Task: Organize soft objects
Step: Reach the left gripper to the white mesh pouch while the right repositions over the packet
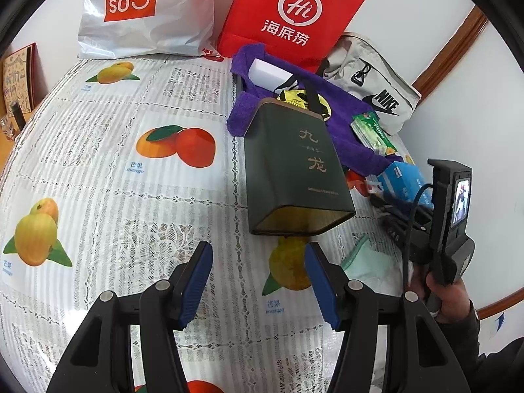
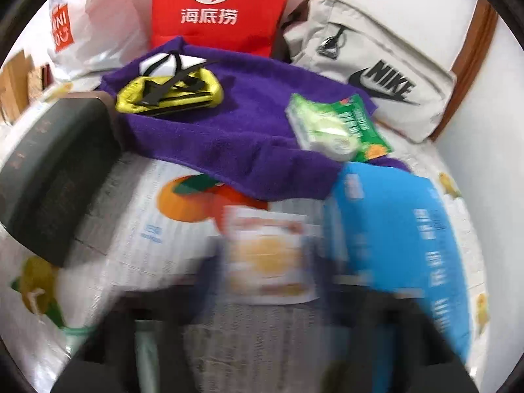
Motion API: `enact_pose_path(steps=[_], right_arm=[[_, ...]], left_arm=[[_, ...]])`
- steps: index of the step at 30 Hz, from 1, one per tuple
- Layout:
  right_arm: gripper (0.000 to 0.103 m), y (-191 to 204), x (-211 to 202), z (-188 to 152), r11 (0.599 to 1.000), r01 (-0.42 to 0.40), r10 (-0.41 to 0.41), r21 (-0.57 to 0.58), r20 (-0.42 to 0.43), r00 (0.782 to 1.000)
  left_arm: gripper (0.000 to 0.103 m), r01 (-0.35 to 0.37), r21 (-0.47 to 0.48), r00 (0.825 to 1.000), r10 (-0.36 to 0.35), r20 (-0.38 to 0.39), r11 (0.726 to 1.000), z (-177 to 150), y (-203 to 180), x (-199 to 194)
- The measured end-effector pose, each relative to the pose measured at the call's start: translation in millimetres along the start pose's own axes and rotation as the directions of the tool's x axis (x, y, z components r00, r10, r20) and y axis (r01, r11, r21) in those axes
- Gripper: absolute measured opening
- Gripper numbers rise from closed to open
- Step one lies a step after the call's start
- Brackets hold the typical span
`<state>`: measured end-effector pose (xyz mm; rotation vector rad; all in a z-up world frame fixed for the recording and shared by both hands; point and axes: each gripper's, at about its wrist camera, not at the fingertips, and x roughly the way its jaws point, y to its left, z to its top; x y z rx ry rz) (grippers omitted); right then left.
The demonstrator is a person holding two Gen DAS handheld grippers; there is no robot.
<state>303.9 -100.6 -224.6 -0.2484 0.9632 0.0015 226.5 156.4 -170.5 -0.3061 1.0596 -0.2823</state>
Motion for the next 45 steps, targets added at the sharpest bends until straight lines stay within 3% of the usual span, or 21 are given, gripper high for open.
enact_pose_path(steps=[1, 4, 7, 9, 15, 28, 35, 38, 45], right_arm=[[0.002, -3.2, 0.3, -2.3, 0.998, -0.067, 0.067, 0.018, -0.008, 0.998], [0.002, -6.3, -4.1, -6.8, 0.992, -0.124, 0.124, 0.012, -0.021, 0.992], [0.000, -12.5, -11.1, -12.8, 0.970, -0.237, 0.238, 0.051, -0.030, 0.971], [0.000, -12.2, -18.8, -17.0, 0.961, -0.270, 0.272, 0.061, -0.024, 0.962], [0.000, -8.9, -49.7, -22.1, 0.954, -0.297, 0.296, 0.037, 0.025, 0.955], [0.000, -44.1, -124.3, -57.1, 0.930, -0.362, 0.355, 0.065, 0.098, 0.930], [0.000, -75.1, -153.8, -96.5, 0.937, -0.333, 0.322, 0.107, 0.104, 0.941], [0.000, -84.2, -156.1, -110.8, 0.939, -0.321, 0.311, 0.122, 0.096, 0.946], [0.002, -89.7, -128.9, -129.6, 0.922, -0.360, 0.352, 0.141, 0.079, 0.933]], left_arm=[[0.056, 0.001, 0.002, 1.000, -0.001, 0.000, 1.000, -0.1, -1.2, -0.1], [0.056, -0.005, 0.014, 1.000, 0.005, -0.002, 1.000, -0.8, -5.7, -0.7], [0.056, -0.013, 0.017, 1.000, 0.013, -0.003, 1.000, -1.6, -9.2, -2.1], [0.056, -0.016, 0.023, 1.000, 0.016, -0.005, 1.000, -1.7, -11.5, -2.5], [0.056, -0.024, 0.052, 1.000, 0.025, -0.018, 0.998, -6.0, -23.2, -1.6], [0.056, -0.002, 0.125, 0.998, 0.009, -0.059, 0.992, -32.8, -59.8, -0.8], [0.056, -0.008, 0.147, 0.996, 0.020, -0.083, 0.989, -51.3, -77.6, 2.9], [0.056, -0.010, 0.158, 0.996, 0.024, -0.088, 0.987, -59.4, -84.9, 5.3], [0.056, -0.034, 0.169, 0.992, 0.054, -0.117, 0.985, -75.0, -95.0, 14.1]])
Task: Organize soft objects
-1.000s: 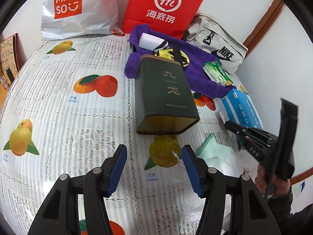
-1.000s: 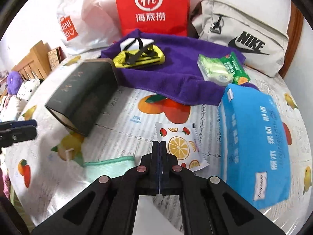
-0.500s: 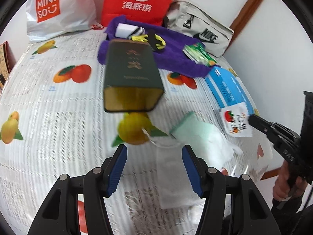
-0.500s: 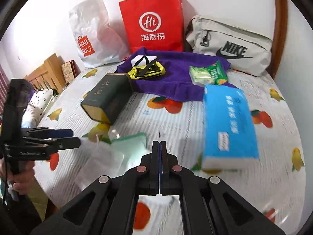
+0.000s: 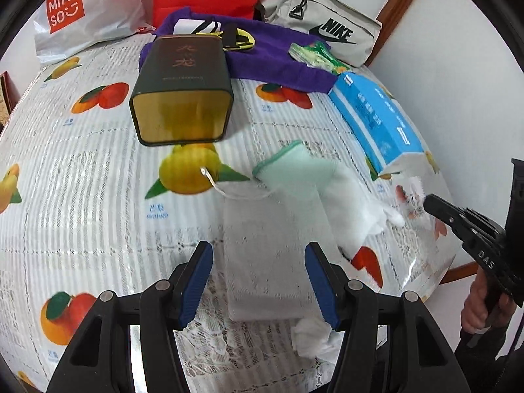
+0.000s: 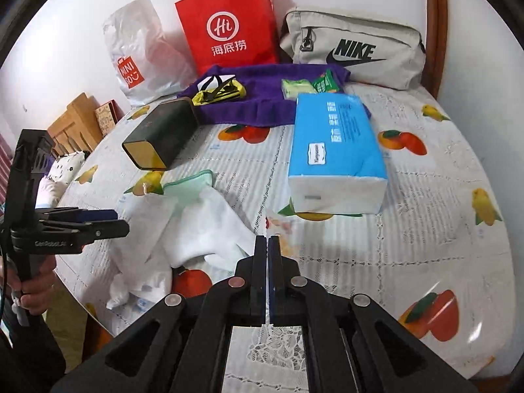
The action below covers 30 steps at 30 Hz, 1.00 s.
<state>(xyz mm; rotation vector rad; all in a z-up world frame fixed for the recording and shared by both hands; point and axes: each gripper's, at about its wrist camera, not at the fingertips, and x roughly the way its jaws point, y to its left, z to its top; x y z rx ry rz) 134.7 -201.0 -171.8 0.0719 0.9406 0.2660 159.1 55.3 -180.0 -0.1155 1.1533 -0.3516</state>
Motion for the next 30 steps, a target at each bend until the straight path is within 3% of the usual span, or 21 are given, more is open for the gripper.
enact_pose_path(steps=[7, 9, 11, 12, 19, 22, 24, 25, 26, 28, 30], right_arm=[[0.003, -10.1, 13.3, -1.6, 0.998, 0.060, -0.061, -0.025, -0.008, 0.998], [0.021, -17.0, 12.7, -2.7, 0.998, 0.055, -0.055, -0.017, -0.009, 0.998], [0.070, -28.1, 10.3, -5.9, 0.997, 0.073, -0.073, 0.006, 0.010, 0.997], [0.074, -32.5, 9.9, -7.6, 0.996, 0.092, -0.092, 0.012, 0.023, 0.995], [0.075, -53.5, 38.9, -14.1, 0.993, 0.117, -0.116, 0.034, -0.024, 0.993], [0.075, -46.1, 49.6, -18.0, 0.983, 0.182, -0.182, -0.023, 0.005, 0.983], [0.062, -44.7, 49.9, -18.3, 0.984, 0.177, -0.177, -0.019, 0.018, 0.984], [0.049, -45.4, 48.3, -17.5, 0.984, 0.176, -0.175, -0.014, 0.022, 0.984], [0.043, -46.7, 47.8, -16.8, 0.984, 0.179, -0.179, -0.013, 0.019, 0.984], [0.039, -49.6, 46.7, -16.7, 0.984, 0.180, -0.180, -0.009, 0.019, 0.984], [0.036, -50.0, 45.7, -17.4, 0.983, 0.182, -0.182, -0.011, 0.024, 0.983]], left_arm=[[0.056, -0.021, -0.001, 1.000, 0.021, -0.011, 1.000, -3.0, -4.3, 3.4], [0.056, -0.021, 0.004, 1.000, 0.021, -0.012, 1.000, -2.8, -5.7, 4.5], [0.056, -0.016, 0.007, 1.000, 0.016, -0.013, 1.000, -2.7, -7.1, 6.8], [0.056, -0.014, 0.008, 1.000, 0.014, -0.016, 1.000, -2.8, -7.7, 8.5], [0.056, -0.010, 0.011, 1.000, 0.010, -0.008, 1.000, -1.6, -8.2, 13.7], [0.056, -0.010, 0.019, 1.000, 0.010, 0.003, 1.000, -0.5, -9.3, 11.2], [0.056, -0.008, 0.023, 1.000, 0.008, 0.006, 1.000, -0.2, -10.4, 10.2], [0.056, 0.001, 0.024, 1.000, -0.001, 0.007, 1.000, 0.0, -11.1, 9.9], [0.058, 0.013, 0.023, 1.000, -0.013, 0.006, 1.000, -0.2, -11.6, 10.1], [0.066, 0.043, 0.016, 0.999, -0.043, -0.002, 0.999, 0.1, -13.0, 13.3], [0.069, 0.026, 0.000, 1.000, -0.026, -0.005, 1.000, 0.9, -13.7, 19.3]])
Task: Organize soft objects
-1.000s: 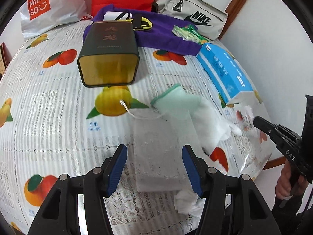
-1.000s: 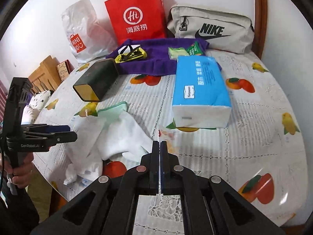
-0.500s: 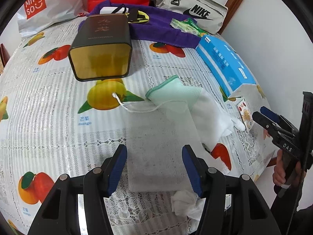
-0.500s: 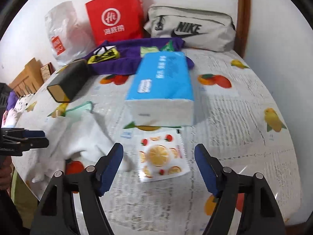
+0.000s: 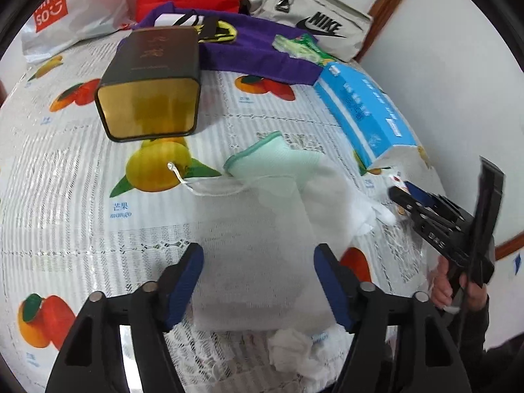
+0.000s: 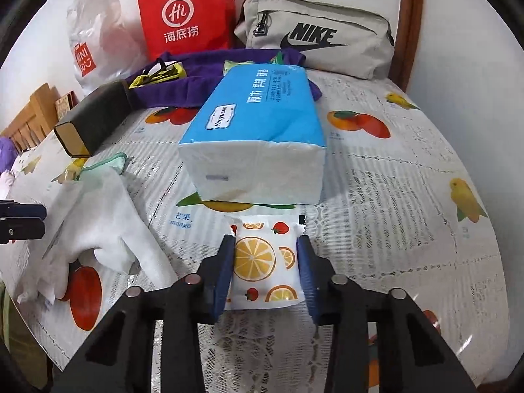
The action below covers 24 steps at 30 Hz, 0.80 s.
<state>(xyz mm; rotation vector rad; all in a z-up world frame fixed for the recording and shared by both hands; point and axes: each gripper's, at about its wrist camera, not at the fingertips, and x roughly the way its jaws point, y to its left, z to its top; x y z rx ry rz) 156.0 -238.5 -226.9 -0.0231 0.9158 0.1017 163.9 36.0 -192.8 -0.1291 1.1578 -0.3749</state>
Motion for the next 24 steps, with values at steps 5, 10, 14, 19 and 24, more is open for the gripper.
enact_pose_path(steps=[5, 10, 14, 19, 24], right_arm=[[0.023, 2.8, -5.1, -2.7, 1.000, 0.007, -0.007, -0.021, 0.003, 1.000], [0.021, 0.1, -12.4, -5.4, 1.000, -0.020, 0.020, 0.003, -0.001, 1.000], [0.021, -3.9, -17.0, -7.0, 1.000, -0.023, 0.023, 0.021, -0.004, 1.000], [0.021, -11.6, -25.1, -4.9, 0.997, -0.044, 0.044, 0.064, 0.002, 0.999], [0.021, -11.9, -34.8, -0.6, 0.997, -0.046, 0.045, 0.060, 0.016, 0.999]], left_arm=[[0.080, -0.097, 0.047, 0.995, 0.096, 0.032, 0.994, -1.0, -13.0, 10.2], [0.083, -0.256, 0.124, 0.965, 0.247, 0.083, 0.959, -4.9, -26.6, 23.0], [0.051, -0.205, 0.087, 0.976, 0.197, 0.094, 0.975, -2.5, -16.0, 11.5], [0.008, -0.032, 0.014, 0.996, 0.031, 0.083, 0.999, 1.3, 1.6, -1.5], [0.007, -0.017, 0.019, 0.992, 0.015, 0.123, 1.000, 3.2, 2.2, -20.6]])
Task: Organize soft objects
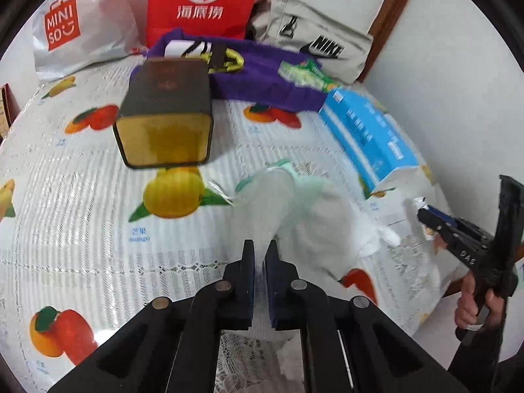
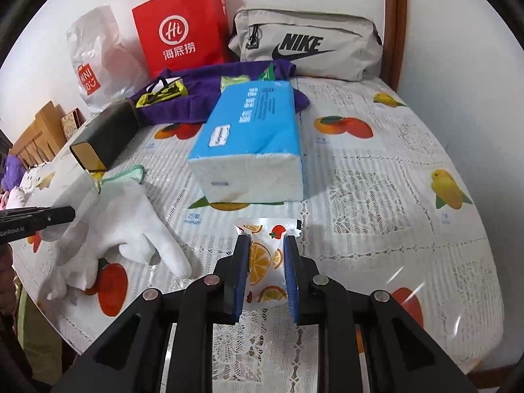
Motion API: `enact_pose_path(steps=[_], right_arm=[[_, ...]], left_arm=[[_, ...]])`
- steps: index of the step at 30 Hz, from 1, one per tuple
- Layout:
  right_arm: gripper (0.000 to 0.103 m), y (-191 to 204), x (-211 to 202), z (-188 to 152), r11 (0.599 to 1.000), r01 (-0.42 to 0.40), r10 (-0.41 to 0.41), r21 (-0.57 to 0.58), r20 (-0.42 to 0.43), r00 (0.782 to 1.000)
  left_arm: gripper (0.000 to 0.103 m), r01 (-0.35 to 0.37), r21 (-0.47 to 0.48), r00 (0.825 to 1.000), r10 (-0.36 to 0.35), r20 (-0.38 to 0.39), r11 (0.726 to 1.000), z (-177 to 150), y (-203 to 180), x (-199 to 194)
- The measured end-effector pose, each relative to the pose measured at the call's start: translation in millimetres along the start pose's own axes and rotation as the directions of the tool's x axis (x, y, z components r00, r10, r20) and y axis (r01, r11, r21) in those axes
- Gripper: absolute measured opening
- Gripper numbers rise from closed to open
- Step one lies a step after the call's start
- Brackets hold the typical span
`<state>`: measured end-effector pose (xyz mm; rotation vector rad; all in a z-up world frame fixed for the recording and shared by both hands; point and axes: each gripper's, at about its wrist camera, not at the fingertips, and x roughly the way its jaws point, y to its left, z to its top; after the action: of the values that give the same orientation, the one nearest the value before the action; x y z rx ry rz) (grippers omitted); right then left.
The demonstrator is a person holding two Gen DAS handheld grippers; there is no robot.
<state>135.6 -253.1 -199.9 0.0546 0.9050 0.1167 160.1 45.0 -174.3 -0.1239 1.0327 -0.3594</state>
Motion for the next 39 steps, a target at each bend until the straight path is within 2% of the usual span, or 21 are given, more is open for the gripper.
enact_pose_path(steps=[8, 14, 25, 27, 31, 39], right_arm=[[0.021, 1.6, -15.8, 11.9, 1.000, -0.022, 0.022, -0.002, 0.005, 1.000], [0.021, 3.2, -29.3, 34.2, 0.999, -0.051, 0.052, -0.018, 0.036, 0.998], [0.021, 9.6, -22.8, 89.5, 0.993, -0.101, 0.105, -0.059, 0.069, 0.992], [0.021, 11.7, -21.3, 99.8, 0.993, -0.101, 0.107, -0.068, 0.077, 0.991], [0.021, 13.6, -16.1, 122.5, 0.991, -0.106, 0.113, -0.084, 0.086, 0.990], [0.022, 15.1, -1.9, 164.8, 0.989, -0.106, 0.116, -0.105, 0.097, 0.988]], left_arm=[[0.007, -0.029, -0.010, 0.998, 0.029, 0.054, 1.000, 13.8, 5.0, -30.2], [0.007, -0.028, -0.057, 0.996, 0.033, 0.085, 0.998, 28.8, 18.4, -45.1], [0.007, -0.048, -0.098, 0.993, 0.058, 0.103, 0.994, 67.8, 30.6, -45.2], [0.007, -0.030, -0.118, 0.994, 0.042, 0.100, 0.993, 74.4, 35.7, -43.6], [0.007, -0.049, -0.128, 0.992, 0.063, 0.109, 0.990, 89.6, 40.5, -40.2], [0.007, -0.045, -0.124, 0.989, 0.062, 0.131, 0.991, 123.8, 46.9, -35.2]])
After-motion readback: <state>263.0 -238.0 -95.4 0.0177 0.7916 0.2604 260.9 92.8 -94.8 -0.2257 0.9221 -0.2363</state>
